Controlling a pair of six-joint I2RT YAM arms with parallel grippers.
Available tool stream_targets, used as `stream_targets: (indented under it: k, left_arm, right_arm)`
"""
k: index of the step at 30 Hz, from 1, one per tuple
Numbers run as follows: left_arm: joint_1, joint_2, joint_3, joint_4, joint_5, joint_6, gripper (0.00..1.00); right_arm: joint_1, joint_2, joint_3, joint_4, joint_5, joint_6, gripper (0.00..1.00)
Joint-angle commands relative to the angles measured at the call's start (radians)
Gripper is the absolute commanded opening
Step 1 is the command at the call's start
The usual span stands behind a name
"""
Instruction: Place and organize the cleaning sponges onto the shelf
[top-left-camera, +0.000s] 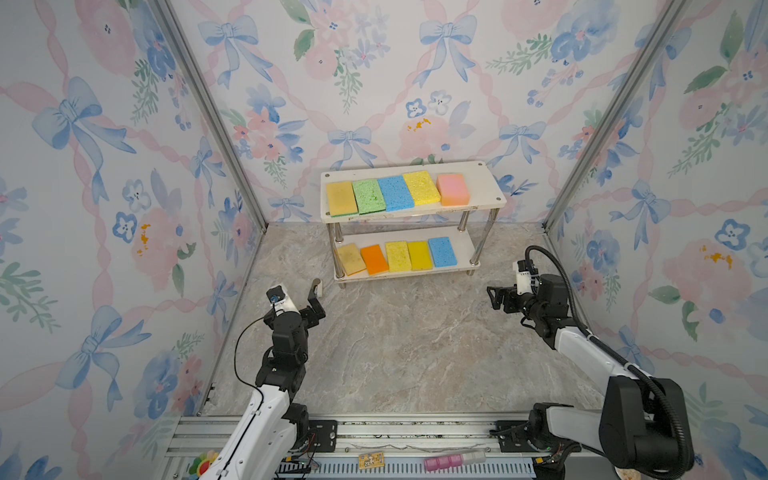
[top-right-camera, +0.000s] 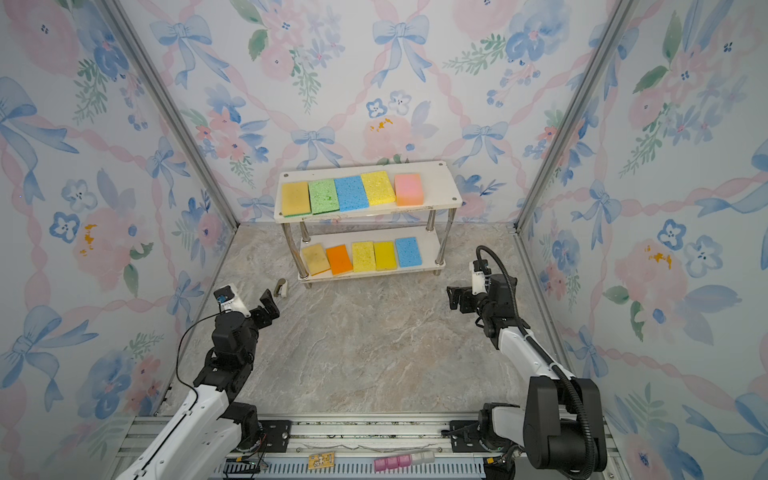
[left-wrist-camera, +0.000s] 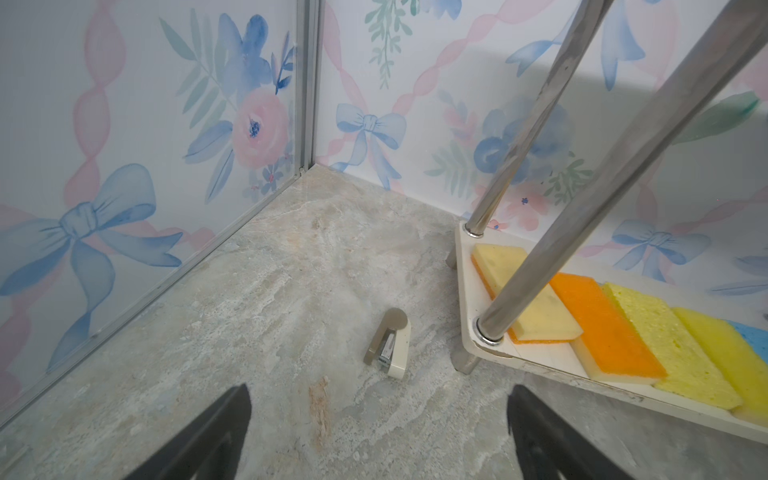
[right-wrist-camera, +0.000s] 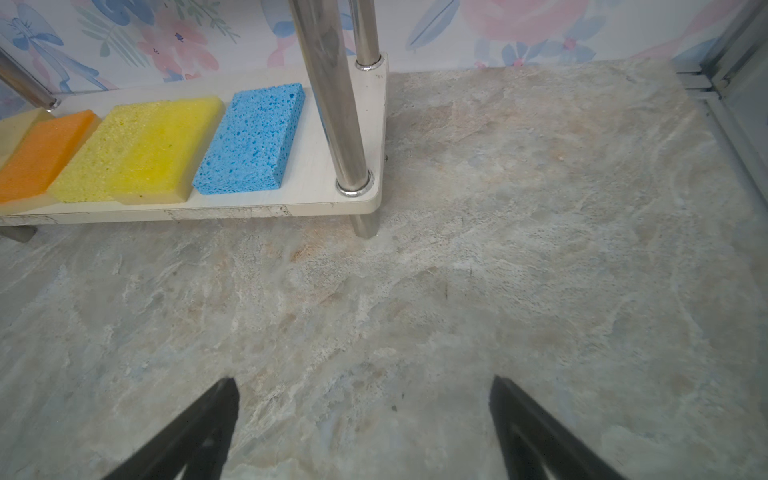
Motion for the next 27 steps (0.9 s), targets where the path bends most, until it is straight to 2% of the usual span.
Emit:
stream_targets:
  k: [1,6,8,13,15,17,20,22,24,25,27]
  left_arm:
    - [0.010,0.077,0.001,0.192,-0.059,0.125,0.98]
    - [0.037,0.227,-0.037,0.362,-0.044,0.151,0.98]
    - [0.047,0.299,-0.043,0.413,-0.035,0.198,0.98]
    - [0.112,0.483,-0.080,0.598,0.040,0.221,0.98]
    - [0.118,0.541,-0.064,0.651,0.088,0.251,0.98]
    - [0.125,0.594,-0.044,0.696,0.125,0.269,0.98]
    - [0.133,0.661,0.005,0.709,0.168,0.279,0.98]
    - [0.133,0.653,0.000,0.702,0.214,0.292,0.98]
    - [0.138,0.616,-0.041,0.746,0.228,0.162,0.98]
    - [0.137,0.615,-0.064,0.794,0.259,0.148,0.98]
    - [0.116,0.648,-0.082,0.882,0.301,0.215,0.98]
  right_arm:
    - [-0.012,0.041,-0.005,0.197,0.026,-0.047,0.97]
    - [-0.019,0.124,0.032,0.250,0.019,-0.059,0.97]
    - [-0.018,0.136,0.074,0.156,0.016,-0.050,0.97]
    - [0.026,0.164,0.044,0.170,0.066,-0.018,0.97]
    - [0.044,0.154,-0.028,0.249,0.101,-0.027,0.97]
    - [0.046,0.168,-0.101,0.409,0.114,-0.013,0.97]
    - [0.052,0.173,-0.121,0.458,0.118,-0.043,0.97]
    - [0.051,0.181,-0.155,0.519,0.124,-0.045,0.97]
    - [0.059,0.201,-0.195,0.616,0.140,-0.045,0.97]
    - [0.059,0.203,-0.207,0.632,0.150,-0.046,0.97]
    - [0.058,0.228,-0.224,0.683,0.156,-0.044,0.97]
